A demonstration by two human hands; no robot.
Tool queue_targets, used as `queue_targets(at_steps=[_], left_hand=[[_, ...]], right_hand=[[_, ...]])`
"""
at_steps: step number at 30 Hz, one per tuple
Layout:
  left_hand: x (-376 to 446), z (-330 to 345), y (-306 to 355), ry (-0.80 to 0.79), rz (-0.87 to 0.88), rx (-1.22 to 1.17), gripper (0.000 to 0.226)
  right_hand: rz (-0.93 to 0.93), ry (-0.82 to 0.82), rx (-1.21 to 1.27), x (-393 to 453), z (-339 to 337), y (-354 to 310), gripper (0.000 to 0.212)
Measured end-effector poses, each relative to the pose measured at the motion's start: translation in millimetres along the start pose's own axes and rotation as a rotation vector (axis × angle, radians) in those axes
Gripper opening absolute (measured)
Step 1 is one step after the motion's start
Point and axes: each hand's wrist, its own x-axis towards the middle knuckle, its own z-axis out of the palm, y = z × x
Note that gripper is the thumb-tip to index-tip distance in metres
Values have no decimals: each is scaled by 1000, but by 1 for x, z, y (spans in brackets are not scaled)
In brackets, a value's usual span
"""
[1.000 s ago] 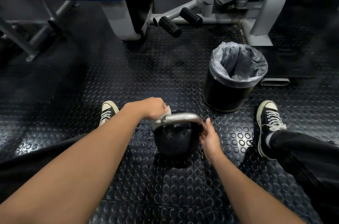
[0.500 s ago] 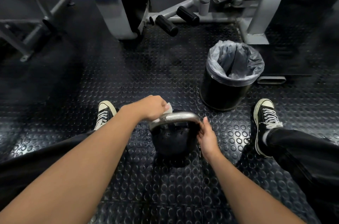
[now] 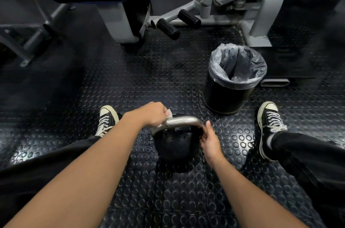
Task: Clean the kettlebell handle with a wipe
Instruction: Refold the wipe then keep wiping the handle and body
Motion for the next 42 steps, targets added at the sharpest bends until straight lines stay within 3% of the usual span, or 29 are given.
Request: queue_targets(at_steps=[6, 9, 13, 40, 42], left_hand=[[-5, -3, -4, 40, 14, 25, 47], [-4, 1, -6, -6, -8, 14, 47], [-6, 0, 3, 64, 34, -29, 45], [-15, 0, -4, 24, -30, -12, 43], [-16, 0, 1, 30, -15, -33, 43]], right_hand=[[-14, -7, -20, 1, 0, 1, 50], [-13, 6, -13, 3, 0, 4, 57], [-5, 17, -22, 6, 0, 5, 46], [-7, 15, -46, 12, -5, 11, 44], [-21, 23, -57, 13, -5, 11, 53]])
